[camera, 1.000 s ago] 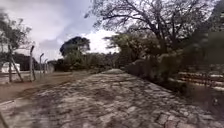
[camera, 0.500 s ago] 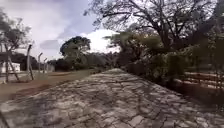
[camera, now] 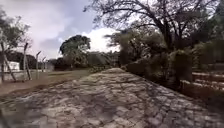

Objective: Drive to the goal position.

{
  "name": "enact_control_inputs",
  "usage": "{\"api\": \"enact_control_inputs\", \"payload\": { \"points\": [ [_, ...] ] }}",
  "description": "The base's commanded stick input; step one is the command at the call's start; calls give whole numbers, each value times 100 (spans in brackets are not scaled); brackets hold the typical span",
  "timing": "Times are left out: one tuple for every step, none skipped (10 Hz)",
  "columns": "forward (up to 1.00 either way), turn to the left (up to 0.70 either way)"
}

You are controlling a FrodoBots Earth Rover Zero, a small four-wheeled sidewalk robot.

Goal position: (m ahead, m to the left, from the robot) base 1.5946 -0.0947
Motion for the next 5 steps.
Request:
{"api": "enact_control_inputs", "payload": {
  "points": [
    [70,0],
    [70,0],
    [70,0],
    [70,0],
    [70,0]
  ]
}}
